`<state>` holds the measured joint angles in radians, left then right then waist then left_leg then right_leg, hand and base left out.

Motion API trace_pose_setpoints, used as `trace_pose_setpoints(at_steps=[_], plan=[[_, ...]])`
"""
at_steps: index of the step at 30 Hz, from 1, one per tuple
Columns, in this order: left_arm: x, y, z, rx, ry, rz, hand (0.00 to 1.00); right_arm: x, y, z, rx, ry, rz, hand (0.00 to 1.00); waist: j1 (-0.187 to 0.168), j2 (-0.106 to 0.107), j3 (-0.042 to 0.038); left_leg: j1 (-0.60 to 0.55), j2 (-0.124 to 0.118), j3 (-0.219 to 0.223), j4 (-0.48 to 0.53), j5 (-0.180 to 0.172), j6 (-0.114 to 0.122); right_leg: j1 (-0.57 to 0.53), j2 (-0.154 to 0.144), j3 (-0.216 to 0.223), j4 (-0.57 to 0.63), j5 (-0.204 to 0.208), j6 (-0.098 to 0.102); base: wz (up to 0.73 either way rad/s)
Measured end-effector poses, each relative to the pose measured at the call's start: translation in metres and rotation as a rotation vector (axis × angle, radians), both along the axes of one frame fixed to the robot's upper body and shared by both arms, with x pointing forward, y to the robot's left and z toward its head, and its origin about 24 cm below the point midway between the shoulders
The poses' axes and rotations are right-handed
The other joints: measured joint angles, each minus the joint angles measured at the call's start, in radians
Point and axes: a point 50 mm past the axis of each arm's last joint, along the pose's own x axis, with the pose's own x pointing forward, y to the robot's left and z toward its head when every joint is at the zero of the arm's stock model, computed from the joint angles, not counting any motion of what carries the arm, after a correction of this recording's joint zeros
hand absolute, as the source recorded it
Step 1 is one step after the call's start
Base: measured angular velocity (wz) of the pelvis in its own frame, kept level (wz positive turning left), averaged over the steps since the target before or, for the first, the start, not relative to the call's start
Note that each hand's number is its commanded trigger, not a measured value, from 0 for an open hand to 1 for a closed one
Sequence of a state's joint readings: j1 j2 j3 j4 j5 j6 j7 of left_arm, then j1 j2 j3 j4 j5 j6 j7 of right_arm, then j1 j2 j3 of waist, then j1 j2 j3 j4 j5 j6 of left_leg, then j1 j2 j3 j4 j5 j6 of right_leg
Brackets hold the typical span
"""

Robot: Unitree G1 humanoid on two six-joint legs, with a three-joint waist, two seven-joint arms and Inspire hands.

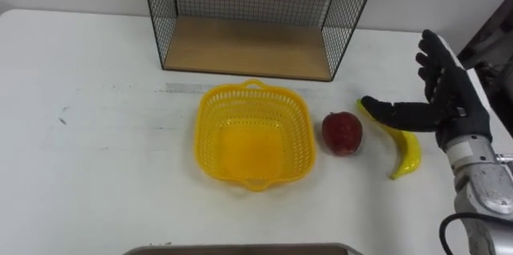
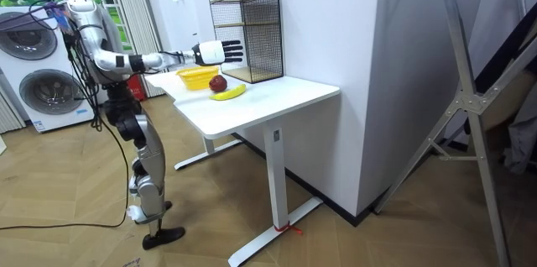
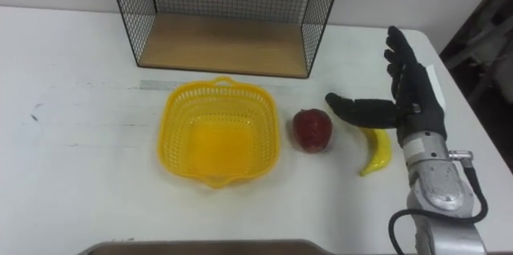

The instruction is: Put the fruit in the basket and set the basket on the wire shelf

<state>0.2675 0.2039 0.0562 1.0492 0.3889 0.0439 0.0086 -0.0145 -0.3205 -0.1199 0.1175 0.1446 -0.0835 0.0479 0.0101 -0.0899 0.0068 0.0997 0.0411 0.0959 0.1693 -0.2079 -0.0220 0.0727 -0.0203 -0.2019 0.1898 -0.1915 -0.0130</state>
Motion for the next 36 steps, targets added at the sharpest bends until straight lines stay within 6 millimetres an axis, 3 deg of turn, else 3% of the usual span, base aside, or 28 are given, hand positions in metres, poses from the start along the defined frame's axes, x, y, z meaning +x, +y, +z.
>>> trace_pose_setpoints(at_steps=[6, 15, 28, 34, 36], plan=[[0.000, 0.000, 0.000, 0.004, 0.006, -0.010, 0.00, 0.002, 0.007, -0.005, -0.053, 0.051, 0.056, 0.00, 0.013, 0.001, 0.0005, -0.001, 0.001, 0.000, 0.000, 0.000, 0.000, -0.001, 0.000, -0.002, 0.001, 0.001, -0.001, 0.00], [0.001, 0.001, 0.000, 0.010, 0.013, -0.009, 0.00, -0.001, 0.020, -0.034, -0.067, 0.212, 0.159, 0.00, 0.043, 0.000, -0.0003, -0.001, -0.001, 0.004, 0.002, 0.000, 0.000, 0.000, -0.003, -0.002, 0.001, 0.004, 0.001, 0.00], [0.001, 0.001, 0.000, 0.011, 0.014, -0.010, 0.00, -0.002, 0.024, -0.039, -0.131, 0.264, 0.213, 0.00, 0.047, 0.007, 0.0030, -0.001, -0.001, 0.004, 0.001, 0.000, 0.000, 0.011, -0.003, -0.005, -0.006, 0.004, 0.002, 0.01], [0.000, 0.001, 0.000, 0.016, 0.023, -0.008, 0.00, -0.003, 0.029, -0.043, -0.131, 0.286, 0.243, 0.00, 0.046, 0.009, -0.0010, -0.003, -0.002, 0.004, 0.006, 0.000, 0.000, 0.012, -0.003, -0.006, -0.008, 0.004, 0.002, 0.00], [-0.001, 0.001, 0.000, 0.018, 0.027, -0.007, 0.00, -0.005, 0.027, -0.049, -0.127, 0.311, 0.234, 0.00, 0.047, 0.010, -0.0096, -0.004, -0.002, -0.001, 0.010, 0.000, 0.000, 0.018, -0.004, -0.012, -0.012, 0.004, 0.002, 0.07]])
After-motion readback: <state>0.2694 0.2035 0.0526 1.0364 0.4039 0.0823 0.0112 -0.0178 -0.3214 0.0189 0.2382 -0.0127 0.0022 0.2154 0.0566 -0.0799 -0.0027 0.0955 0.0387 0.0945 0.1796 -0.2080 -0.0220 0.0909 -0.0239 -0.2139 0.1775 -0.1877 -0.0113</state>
